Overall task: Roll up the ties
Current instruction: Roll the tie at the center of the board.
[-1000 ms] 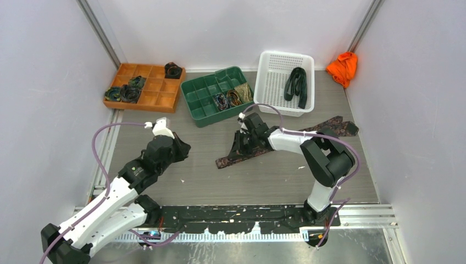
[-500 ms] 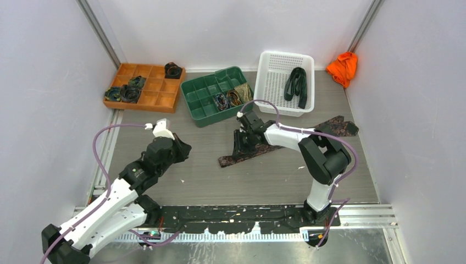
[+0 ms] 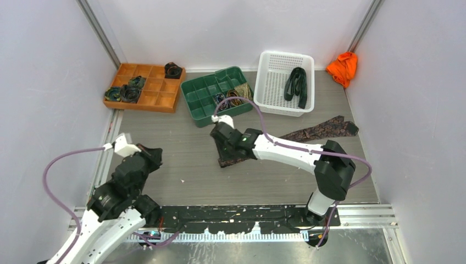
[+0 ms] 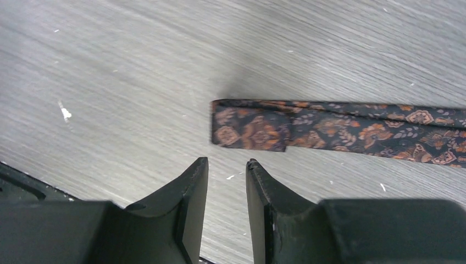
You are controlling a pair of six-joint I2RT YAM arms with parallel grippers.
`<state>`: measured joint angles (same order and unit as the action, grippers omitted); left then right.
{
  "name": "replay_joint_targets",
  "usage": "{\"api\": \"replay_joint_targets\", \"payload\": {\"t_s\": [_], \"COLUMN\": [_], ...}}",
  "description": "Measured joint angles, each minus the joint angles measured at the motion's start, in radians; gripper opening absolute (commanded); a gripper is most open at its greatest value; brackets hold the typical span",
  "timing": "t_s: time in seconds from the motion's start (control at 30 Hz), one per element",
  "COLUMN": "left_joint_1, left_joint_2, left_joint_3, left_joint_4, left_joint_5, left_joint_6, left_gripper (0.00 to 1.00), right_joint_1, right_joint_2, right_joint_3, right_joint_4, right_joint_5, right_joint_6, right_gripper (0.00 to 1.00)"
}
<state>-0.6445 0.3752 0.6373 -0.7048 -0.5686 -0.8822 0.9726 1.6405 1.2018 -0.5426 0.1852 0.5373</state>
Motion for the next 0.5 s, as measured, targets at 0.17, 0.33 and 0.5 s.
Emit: {"api": "replay_joint_targets", "payload": {"t_s": [0.17,0.33,0.5], "left_joint_1": [0.000,0.000,0.000], "left_joint_2": [-0.126,-0.138,-0.161], "left_joint_3": [0.023,0.061,0.071], "left_joint_4": [-0.100,-0.179,-0.222], "left_joint_5": [-0.090,-0.129,-0.146], "left_joint_6": [-0.028,-0.029,-0.028], "left_gripper": [0.01,0.02,0.02], "right_joint_1": [0.138,0.169,0.163], "right_joint_2": [0.096,0.261,0.360], "right_joint_3": [0.143,0.220,0.266], "right_joint_4": [-0.087,-0.142,-0.206], "right_joint_5": [0.139,0.215,0.284], "right_joint_6": [0.026,0.045,0.045], "right_gripper": [0.49,0.52,0.52]}}
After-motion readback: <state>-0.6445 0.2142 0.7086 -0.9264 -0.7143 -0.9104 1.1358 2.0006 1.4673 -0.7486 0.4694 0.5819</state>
